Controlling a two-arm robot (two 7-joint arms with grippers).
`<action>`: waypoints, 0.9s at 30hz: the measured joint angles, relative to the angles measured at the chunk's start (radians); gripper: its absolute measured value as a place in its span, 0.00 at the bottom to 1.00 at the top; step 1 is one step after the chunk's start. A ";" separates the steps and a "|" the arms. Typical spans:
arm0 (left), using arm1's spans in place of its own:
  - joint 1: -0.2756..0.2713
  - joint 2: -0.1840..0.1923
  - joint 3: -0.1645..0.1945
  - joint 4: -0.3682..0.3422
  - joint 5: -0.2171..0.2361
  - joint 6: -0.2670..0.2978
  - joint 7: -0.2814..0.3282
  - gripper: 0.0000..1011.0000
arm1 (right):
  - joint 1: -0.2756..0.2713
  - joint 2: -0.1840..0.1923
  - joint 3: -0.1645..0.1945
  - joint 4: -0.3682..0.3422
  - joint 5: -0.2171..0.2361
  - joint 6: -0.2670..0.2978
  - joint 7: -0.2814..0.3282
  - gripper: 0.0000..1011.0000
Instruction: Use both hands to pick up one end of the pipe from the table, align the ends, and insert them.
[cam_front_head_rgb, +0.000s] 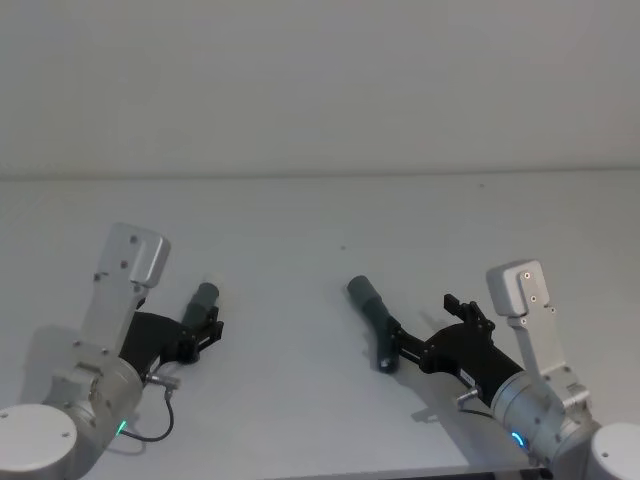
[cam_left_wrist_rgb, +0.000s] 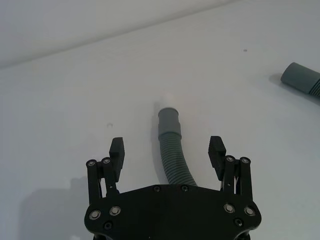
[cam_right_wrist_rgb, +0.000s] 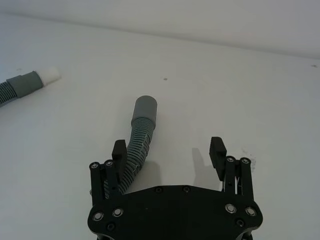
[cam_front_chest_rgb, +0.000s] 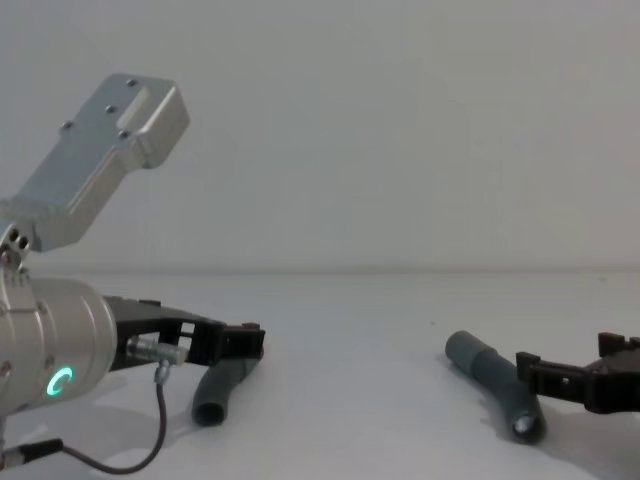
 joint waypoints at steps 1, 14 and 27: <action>0.002 -0.001 -0.001 0.000 -0.001 0.001 0.000 0.99 | 0.000 0.000 0.000 0.000 -0.002 0.001 0.000 0.99; 0.016 -0.030 -0.026 0.027 -0.029 -0.017 -0.022 0.99 | 0.003 -0.003 -0.002 0.003 -0.020 0.007 -0.003 0.99; -0.014 -0.058 -0.042 0.096 -0.044 -0.035 -0.052 0.99 | 0.004 -0.004 -0.003 0.004 -0.026 0.009 -0.004 0.99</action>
